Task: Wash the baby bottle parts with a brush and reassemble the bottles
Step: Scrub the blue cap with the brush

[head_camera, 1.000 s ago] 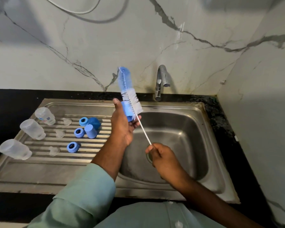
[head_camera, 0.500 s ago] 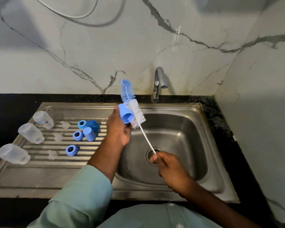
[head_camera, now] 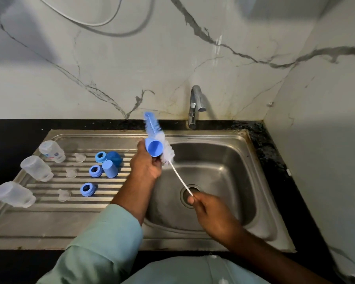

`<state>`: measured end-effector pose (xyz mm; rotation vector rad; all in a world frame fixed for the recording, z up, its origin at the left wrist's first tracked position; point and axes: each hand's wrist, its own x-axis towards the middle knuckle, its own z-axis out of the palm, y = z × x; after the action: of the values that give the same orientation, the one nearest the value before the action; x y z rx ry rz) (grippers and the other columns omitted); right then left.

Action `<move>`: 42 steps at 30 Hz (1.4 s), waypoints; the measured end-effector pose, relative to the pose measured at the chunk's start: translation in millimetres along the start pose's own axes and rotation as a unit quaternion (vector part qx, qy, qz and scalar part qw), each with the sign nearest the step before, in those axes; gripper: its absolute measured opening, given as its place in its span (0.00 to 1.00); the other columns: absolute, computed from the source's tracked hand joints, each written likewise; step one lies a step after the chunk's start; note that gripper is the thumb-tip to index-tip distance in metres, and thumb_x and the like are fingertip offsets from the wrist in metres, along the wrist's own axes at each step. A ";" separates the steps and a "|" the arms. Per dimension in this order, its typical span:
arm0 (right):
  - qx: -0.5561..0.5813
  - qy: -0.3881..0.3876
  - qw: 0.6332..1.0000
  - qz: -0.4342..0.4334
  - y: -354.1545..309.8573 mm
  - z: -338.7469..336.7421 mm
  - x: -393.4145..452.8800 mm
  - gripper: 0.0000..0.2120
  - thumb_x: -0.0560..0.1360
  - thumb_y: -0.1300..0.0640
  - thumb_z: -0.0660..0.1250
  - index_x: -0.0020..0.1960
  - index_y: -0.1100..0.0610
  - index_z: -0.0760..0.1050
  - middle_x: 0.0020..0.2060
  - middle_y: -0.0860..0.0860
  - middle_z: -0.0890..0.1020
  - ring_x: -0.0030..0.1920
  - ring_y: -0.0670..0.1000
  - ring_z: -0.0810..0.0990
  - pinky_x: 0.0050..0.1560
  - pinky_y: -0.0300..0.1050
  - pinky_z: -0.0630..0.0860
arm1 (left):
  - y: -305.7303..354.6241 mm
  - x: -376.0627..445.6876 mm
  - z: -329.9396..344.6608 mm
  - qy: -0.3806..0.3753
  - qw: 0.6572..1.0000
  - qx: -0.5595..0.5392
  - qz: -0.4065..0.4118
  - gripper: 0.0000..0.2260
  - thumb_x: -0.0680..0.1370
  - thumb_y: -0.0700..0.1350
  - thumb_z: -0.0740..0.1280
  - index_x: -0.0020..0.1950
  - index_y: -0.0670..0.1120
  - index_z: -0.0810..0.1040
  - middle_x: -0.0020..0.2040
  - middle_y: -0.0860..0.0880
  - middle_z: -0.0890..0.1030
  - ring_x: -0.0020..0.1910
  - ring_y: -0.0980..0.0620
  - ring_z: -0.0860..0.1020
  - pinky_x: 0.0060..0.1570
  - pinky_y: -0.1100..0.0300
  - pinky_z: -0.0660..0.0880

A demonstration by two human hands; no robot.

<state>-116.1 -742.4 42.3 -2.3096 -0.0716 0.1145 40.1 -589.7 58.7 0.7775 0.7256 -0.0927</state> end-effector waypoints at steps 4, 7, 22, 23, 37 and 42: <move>-0.001 0.004 1.000 0.027 1.4 1.0 0.6 0.15 0.80 0.52 0.59 0.35 0.50 0.69 0.29 0.47 0.73 0.34 0.47 0.73 0.38 0.44 0.67 | -13.8 -3.8 3.1 0.011 0.999 0.025 0.022 0.12 0.78 0.50 0.70 0.55 0.44 0.76 0.51 0.43 0.82 0.43 0.48 0.81 0.35 0.55 0.81; 0.047 0.039 0.997 0.052 5.7 2.2 9.8 0.12 0.80 0.53 0.60 0.40 0.56 0.75 0.34 0.49 0.78 0.38 0.50 0.76 0.41 0.44 0.68 | -35.3 -13.7 18.3 -0.005 0.998 0.041 0.039 0.07 0.79 0.49 0.69 0.48 0.46 0.76 0.47 0.45 0.80 0.43 0.48 0.80 0.36 0.55 0.80; 0.042 0.251 0.933 0.255 164.6 -81.7 -64.3 0.12 0.78 0.54 0.64 0.37 0.55 0.76 0.26 0.47 0.73 0.29 0.43 0.70 0.36 0.44 0.70 | -195.4 -23.6 105.1 -0.164 0.945 0.257 -0.122 0.03 0.81 0.46 0.66 0.50 0.47 0.76 0.44 0.46 0.77 0.41 0.46 0.78 0.38 0.49 0.79; 0.025 0.263 0.928 0.262 174.8 -86.2 -62.9 0.11 0.78 0.56 0.63 0.39 0.57 0.78 0.30 0.48 0.76 0.33 0.47 0.74 0.39 0.46 0.72 | -205.2 -25.6 111.3 -0.174 0.939 0.273 -0.118 0.03 0.80 0.46 0.67 0.49 0.47 0.76 0.43 0.47 0.77 0.40 0.47 0.78 0.36 0.53 0.79; -0.216 0.242 0.905 0.275 248.9 -95.7 -25.3 0.17 0.65 0.71 0.72 0.54 0.64 0.80 0.37 0.62 0.78 0.36 0.64 0.78 0.38 0.54 0.77 | -247.1 -15.0 125.3 -0.177 0.921 0.314 -0.145 0.07 0.81 0.50 0.64 0.53 0.48 0.75 0.43 0.48 0.77 0.39 0.49 0.78 0.38 0.53 0.76; -0.261 0.262 0.904 0.216 248.7 -91.7 -22.6 0.20 0.65 0.67 0.74 0.57 0.64 0.79 0.44 0.61 0.80 0.41 0.64 0.77 0.43 0.54 0.77 | -227.6 2.6 107.0 -0.149 0.936 0.287 -0.140 0.10 0.81 0.51 0.65 0.56 0.45 0.74 0.47 0.46 0.76 0.42 0.47 0.78 0.41 0.50 0.78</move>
<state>-125.1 -979.4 -78.2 -2.7697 0.7741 -0.3461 26.6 -825.0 -29.2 1.1793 0.5135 -0.6922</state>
